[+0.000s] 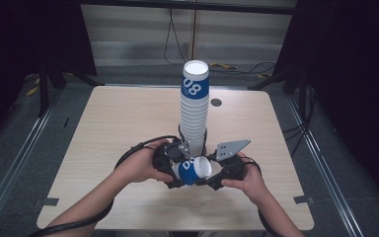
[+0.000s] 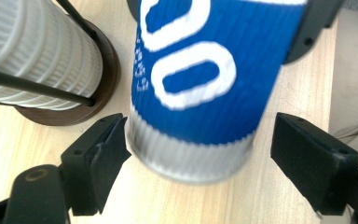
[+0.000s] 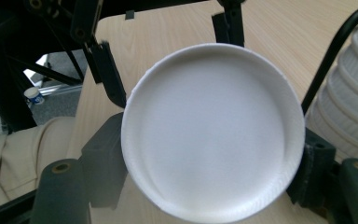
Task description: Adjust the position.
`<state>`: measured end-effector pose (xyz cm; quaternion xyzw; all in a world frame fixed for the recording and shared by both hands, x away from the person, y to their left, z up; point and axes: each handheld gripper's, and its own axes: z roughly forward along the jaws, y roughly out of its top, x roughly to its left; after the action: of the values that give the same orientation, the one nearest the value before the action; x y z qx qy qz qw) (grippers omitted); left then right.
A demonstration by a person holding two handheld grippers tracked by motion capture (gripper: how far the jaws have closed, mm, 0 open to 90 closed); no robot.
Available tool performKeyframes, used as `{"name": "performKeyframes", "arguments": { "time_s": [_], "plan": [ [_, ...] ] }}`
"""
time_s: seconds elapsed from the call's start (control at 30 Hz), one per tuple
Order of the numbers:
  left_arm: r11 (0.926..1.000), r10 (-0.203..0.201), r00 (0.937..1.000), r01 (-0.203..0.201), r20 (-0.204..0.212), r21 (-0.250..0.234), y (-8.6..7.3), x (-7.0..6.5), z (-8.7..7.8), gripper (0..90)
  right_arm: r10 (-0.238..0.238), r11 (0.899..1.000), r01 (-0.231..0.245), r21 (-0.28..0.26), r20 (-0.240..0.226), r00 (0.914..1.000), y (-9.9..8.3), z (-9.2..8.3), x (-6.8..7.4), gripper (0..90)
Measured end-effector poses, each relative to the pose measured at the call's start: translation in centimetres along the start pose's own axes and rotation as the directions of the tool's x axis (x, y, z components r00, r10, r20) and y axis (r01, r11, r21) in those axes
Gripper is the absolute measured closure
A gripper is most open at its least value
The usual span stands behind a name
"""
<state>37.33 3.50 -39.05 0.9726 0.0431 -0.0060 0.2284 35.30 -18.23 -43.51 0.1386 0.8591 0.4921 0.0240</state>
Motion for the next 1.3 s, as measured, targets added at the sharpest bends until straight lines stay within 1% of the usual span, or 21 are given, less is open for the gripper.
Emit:
{"name": "performKeyframes", "arguments": {
  "time_s": [0.03, 0.07, 0.1, 0.17, 0.2, 0.27, 0.3, 0.43, 0.53, 0.6, 0.7, 0.8, 0.83, 0.87, 0.9, 0.97, 1.03, 1.07, 1.1, 1.23, 1.3],
  "plan": [
    [1.0000, 0.003, 1.0000, -0.003, 0.005, -0.001, 0.0, 0.1, -0.1, 18.3, 0.005, 1.000, -0.005, 0.002, 0.000, 1.0000, -0.1, 0.0, 0.0, 26.9],
    [1.0000, -0.008, 0.9999, 0.008, 0.006, -0.003, -0.1, 0.0, -0.2, 18.3, 0.005, 1.000, -0.005, -0.001, 0.001, 1.0000, -0.1, 0.0, 0.0, 26.9],
    [1.0000, 0.001, 1.0000, -0.001, 0.002, 0.002, -0.1, 0.1, -0.2, 18.2, 0.008, 1.000, -0.008, 0.000, 0.004, 1.0000, -0.1, 0.0, 0.0, 26.9],
    [0.9999, -0.012, 0.9999, 0.012, 0.000, 0.007, -0.3, 0.1, -0.3, 18.3, 0.007, 1.000, -0.007, 0.007, 0.008, 0.9999, -0.1, 0.0, -0.1, 26.9],
    [1.0000, -0.003, 1.0000, 0.003, -0.006, 0.009, -0.4, 0.2, -0.4, 18.3, 0.012, 1.000, -0.012, 0.003, 0.007, 0.9999, -0.1, -0.1, -0.1, 26.9],
    [0.9999, -0.017, 0.9998, 0.017, -0.010, 0.003, -0.7, 0.3, -0.5, 18.2, 0.007, 1.000, -0.007, 0.008, 0.018, 0.9998, -0.2, -0.2, -0.2, 26.8],
    [0.9999, -0.014, 0.9998, 0.014, -0.010, 0.000, -0.8, 0.4, -0.6, 18.2, 0.011, 1.000, -0.011, 0.004, 0.015, 0.9998, -0.2, -0.3, -0.2, 26.8],
    [0.9989, -0.045, 0.9990, 0.044, -0.010, -0.013, -1.5, 0.5, -0.6, 18.2, 0.023, 1.000, -0.023, -0.009, 0.021, 0.9995, -0.2, -0.8, -0.4, 26.8],
    [0.9980, -0.056, 0.9984, 0.056, -0.011, -0.028, -2.0, 0.8, -0.6, 18.2, 0.026, 1.000, -0.026, -0.011, 0.023, 0.9994, -0.3, -1.0, -0.4, 26.8],
    [0.9962, -0.077, 0.9970, 0.077, -0.008, -0.041, -2.3, 0.8, -0.4, 18.2, 0.025, 1.000, -0.025, -0.012, 0.027, 0.9993, -0.3, -1.0, -0.4, 26.7],
    [0.9941, -0.094, 0.9956, 0.094, 0.001, -0.053, -2.6, 1.0, -0.2, 18.2, 0.027, 0.999, -0.027, -0.017, 0.029, 0.9992, -0.2, -1.1, -0.4, 26.7],
    [0.9941, -0.095, 0.9954, 0.095, 0.004, -0.053, -3.0, 1.2, 0.0, 18.2, 0.030, 0.999, -0.030, -0.021, 0.026, 0.9992, -0.3, -1.2, -0.4, 26.7],
    [0.9931, -0.104, 0.9946, 0.104, 0.009, -0.054, -3.1, 1.2, 0.1, 18.2, 0.033, 0.999, -0.032, -0.019, 0.026, 0.9991, -0.4, -1.2, -0.4, 26.7],
    [0.9944, -0.091, 0.9958, 0.091, 0.009, -0.053, -3.2, 1.3, 0.1, 18.2, 0.035, 0.999, -0.035, -0.017, 0.027, 0.9990, -0.4, -1.1, -0.4, 26.7],
    [0.9933, -0.103, 0.9946, 0.104, 0.011, -0.052, -3.3, 1.2, 0.2, 18.2, 0.036, 0.999, -0.035, -0.016, 0.028, 0.9990, -0.4, -1.1, -0.5, 26.7],
    [0.9921, -0.111, 0.9937, 0.112, 0.014, -0.058, -3.4, 1.2, 0.3, 18.2, 0.041, 0.999, -0.040, -0.024, 0.029, 0.9987, -0.5, -1.2, -0.5, 26.6],
    [0.9929, -0.100, 0.9949, 0.101, 0.009, -0.063, -3.5, 1.4, 0.4, 18.2, 0.042, 0.999, -0.041, -0.024, 0.032, 0.9986, -0.5, -1.3, -0.6, 26.6],
    [0.9907, -0.116, 0.9932, 0.117, 0.010, -0.069, -3.6, 1.3, 0.5, 18.2, 0.044, 0.999, -0.043, -0.029, 0.032, 0.9985, -0.5, -1.3, -0.6, 26.6],
    [0.9905, -0.116, 0.9931, 0.117, 0.018, -0.072, -3.6, 1.4, 0.5, 18.1, 0.045, 0.999, -0.044, -0.030, 0.030, 0.9985, -0.5, -1.3, -0.6, 26.6],
    [0.9891, -0.119, 0.9927, 0.121, 0.018, -0.085, -3.7, 1.4, 0.8, 18.1, 0.052, 0.998, -0.051, -0.038, 0.033, 0.9981, -0.5, -1.3, -0.6, 26.6],
    [0.9872, -0.133, 0.9909, 0.134, 0.025, -0.086, -3.7, 1.3, 1.1, 18.1, 0.054, 0.998, -0.053, -0.039, 0.034, 0.9980, -0.6, -1.4, -0.6, 26.5]
  ]
}}
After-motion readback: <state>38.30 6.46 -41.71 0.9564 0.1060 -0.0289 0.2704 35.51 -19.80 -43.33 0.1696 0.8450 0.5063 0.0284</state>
